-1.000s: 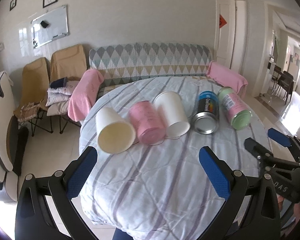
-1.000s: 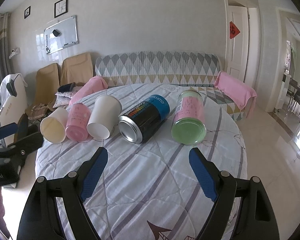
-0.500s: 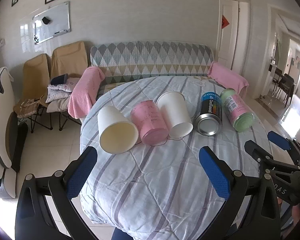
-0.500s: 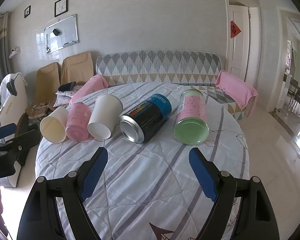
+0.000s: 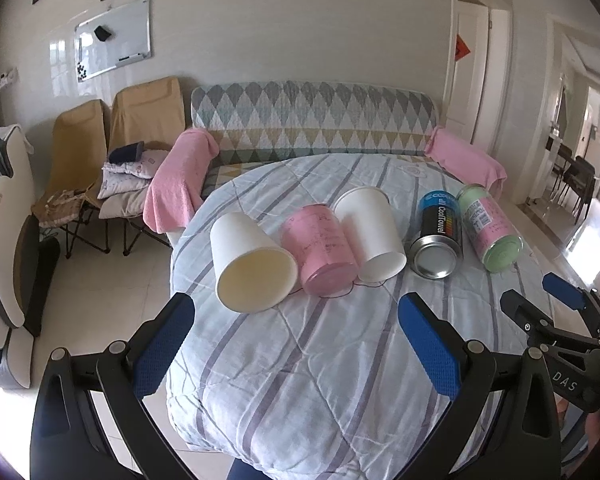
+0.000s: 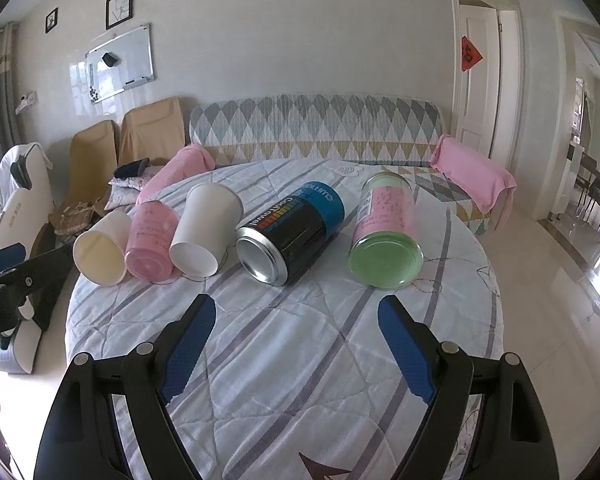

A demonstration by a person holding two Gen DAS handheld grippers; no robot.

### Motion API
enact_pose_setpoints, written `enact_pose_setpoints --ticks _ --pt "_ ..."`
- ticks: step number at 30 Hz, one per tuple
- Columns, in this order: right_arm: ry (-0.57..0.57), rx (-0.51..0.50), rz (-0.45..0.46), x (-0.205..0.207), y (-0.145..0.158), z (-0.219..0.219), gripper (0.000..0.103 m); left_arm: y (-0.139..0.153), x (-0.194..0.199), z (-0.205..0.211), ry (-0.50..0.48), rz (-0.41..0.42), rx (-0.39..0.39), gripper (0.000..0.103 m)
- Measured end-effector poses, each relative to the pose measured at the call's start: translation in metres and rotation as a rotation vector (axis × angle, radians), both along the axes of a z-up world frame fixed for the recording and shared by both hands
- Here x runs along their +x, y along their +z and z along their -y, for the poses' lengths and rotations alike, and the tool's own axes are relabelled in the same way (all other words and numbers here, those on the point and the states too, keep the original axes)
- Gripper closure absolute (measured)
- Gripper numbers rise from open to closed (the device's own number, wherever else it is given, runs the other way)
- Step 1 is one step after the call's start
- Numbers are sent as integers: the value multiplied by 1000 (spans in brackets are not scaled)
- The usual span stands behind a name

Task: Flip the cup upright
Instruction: 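Close the right gripper around the pink-and-green jar's body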

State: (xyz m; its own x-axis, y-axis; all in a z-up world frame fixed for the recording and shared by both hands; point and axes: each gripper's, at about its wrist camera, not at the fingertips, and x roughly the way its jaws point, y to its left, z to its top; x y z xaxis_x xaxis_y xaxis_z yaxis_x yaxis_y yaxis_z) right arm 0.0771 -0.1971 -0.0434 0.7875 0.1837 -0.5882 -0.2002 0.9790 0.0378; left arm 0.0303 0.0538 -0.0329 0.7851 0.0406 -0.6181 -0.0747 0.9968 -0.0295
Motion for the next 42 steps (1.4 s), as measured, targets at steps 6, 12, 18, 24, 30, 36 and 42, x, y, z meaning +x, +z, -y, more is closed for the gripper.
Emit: enact_pose_setpoints --ticks 6,12,18,24,30,36,42 --pt "-32 -3 4 5 1 10 19 -1 8 10 -38 -6 -4 0" --pt "-95 0 -4 15 4 29 19 -3 19 28 -84 -17 -7 0" --pt "-166 19 -54 48 2 50 19 -8 42 56 -121 -42 14 0" --pt "-202 57 -121 84 -12 63 19 -9 68 63 -118 -65 -2 0" --pt "-204 64 -142 99 -20 63 19 -11 79 68 -121 -69 -5 0" --pt "-168 119 -195 118 -34 61 18 -17 81 72 -130 -91 9 0" --pt "-157 114 -225 132 -39 58 18 -17 81 67 -120 -99 14 0"
